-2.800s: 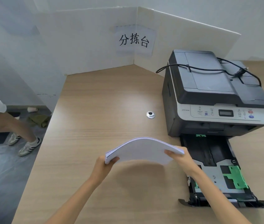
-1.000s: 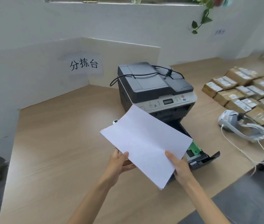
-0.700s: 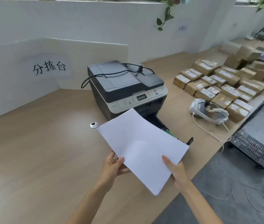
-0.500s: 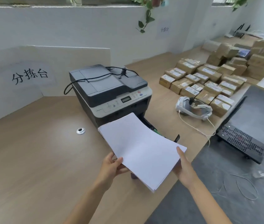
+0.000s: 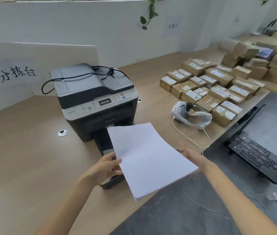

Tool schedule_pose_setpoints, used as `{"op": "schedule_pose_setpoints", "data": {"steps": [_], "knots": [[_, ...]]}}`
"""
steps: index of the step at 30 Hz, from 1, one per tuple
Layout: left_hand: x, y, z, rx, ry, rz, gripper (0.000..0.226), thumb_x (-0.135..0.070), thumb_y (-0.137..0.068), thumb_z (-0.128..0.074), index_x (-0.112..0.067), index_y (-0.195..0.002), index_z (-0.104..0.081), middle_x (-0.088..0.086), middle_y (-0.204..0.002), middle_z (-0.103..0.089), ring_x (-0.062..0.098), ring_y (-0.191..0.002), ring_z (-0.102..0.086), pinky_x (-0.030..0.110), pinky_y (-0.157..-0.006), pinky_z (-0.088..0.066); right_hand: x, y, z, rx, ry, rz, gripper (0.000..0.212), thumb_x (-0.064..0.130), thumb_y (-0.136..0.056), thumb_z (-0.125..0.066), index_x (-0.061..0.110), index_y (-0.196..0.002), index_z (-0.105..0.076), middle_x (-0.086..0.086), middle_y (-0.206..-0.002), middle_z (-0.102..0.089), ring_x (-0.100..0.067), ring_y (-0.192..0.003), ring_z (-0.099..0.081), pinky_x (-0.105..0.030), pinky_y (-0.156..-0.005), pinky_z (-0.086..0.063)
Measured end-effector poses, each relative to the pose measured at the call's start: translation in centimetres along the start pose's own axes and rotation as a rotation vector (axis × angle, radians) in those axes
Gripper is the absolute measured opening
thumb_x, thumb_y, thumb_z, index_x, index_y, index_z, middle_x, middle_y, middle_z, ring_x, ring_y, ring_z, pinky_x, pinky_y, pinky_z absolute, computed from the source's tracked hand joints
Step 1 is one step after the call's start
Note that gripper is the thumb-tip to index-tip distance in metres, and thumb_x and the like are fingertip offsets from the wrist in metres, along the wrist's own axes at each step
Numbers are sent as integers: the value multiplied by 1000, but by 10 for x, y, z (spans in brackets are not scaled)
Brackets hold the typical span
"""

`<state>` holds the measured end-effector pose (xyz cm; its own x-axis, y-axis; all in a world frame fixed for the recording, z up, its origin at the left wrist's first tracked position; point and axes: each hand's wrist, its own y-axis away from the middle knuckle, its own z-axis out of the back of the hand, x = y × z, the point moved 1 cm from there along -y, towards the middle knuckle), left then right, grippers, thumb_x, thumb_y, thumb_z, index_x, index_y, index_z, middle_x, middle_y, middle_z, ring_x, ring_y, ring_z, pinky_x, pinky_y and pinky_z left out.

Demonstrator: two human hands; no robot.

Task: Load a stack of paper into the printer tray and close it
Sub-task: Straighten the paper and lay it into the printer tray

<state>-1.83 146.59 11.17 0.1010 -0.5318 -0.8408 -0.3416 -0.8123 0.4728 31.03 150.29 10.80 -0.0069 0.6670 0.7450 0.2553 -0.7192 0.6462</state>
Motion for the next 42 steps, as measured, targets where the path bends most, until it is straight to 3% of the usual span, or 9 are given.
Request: {"op": "schedule_pose_setpoints", "data": {"steps": [2,4,12,19,24,27,31,38,42], "knots": [[1,-7,-13,-59,11,6,30,-6,-94,-49,-24,-116,-57,2,-107,-72,20,-87,-70,26,-65,-59,19,2,4,13,231,91,33,32,-98,-41,10,-93,-65,0,-85,-70,-16,-78,-65,-14,-62,-52],[3,-13,-20,-132,11,11,29,-7,-93,-50,-25,-114,-58,0,-101,-74,19,-84,-71,27,-65,-59,29,-2,8,50,383,154,30,27,-95,-50,8,-76,-62,-2,-73,-61,-12,-65,-56,-16,-54,-43],[8,-40,-18,-383,-85,109,19,-13,-96,-45,-16,-109,-59,-1,-89,-71,8,-63,-70,21,-58,-57,39,-67,5,128,550,100,28,15,-95,-50,12,-73,-66,8,-56,-61,-3,-45,-52,-15,-44,-37],[11,-77,17,-494,-91,131,33,-28,-99,-38,-8,-105,-64,1,-89,-72,13,-71,-68,24,-67,-54,46,-128,-10,105,556,100,24,11,-92,-51,10,-95,-74,-7,-85,-73,-16,-73,-67,-25,-60,-51],[18,-107,42,-637,-117,142,38,-20,-99,-37,9,-100,-62,21,-100,-71,21,-78,-68,23,-62,-55,52,-167,-26,89,604,97,28,12,-91,-47,14,-91,-74,-8,-63,-50,-20,-53,-39,-23,-46,-26],[22,-123,55,-680,-101,164,37,-19,-98,-39,9,-93,-62,22,-92,-70,24,-77,-67,21,-56,-53,58,-185,-28,78,613,82,28,8,-93,-45,12,-91,-73,8,-45,-48,-10,-35,-37,-15,-37,-28],[32,-142,70,-709,-124,184,23,-23,-95,-41,-13,-76,-51,14,-80,-52,23,-71,-52,29,-63,-50,58,-214,-31,68,583,77,35,6,-92,-48,21,-76,-75,-5,-66,-60,-17,-59,-50,-23,-53,-37],[31,-170,76,-832,-92,252,31,-10,-93,-41,-10,-62,-40,12,-62,-37,18,-57,-32,28,-56,-24,54,-252,-29,89,552,56,24,13,-90,-51,-5,-84,-67,-6,-61,-51,-17,-52,-40,-21,-47,-29],[36,-180,83,-918,-72,278,37,-8,-94,-42,-10,-57,-37,5,-55,-30,16,-51,-26,29,-57,-21,46,-269,-29,81,526,44,33,24,-85,-55,-5,-69,-54,-9,-62,-36,-19,-60,-29,-24,-51,-23]]}}
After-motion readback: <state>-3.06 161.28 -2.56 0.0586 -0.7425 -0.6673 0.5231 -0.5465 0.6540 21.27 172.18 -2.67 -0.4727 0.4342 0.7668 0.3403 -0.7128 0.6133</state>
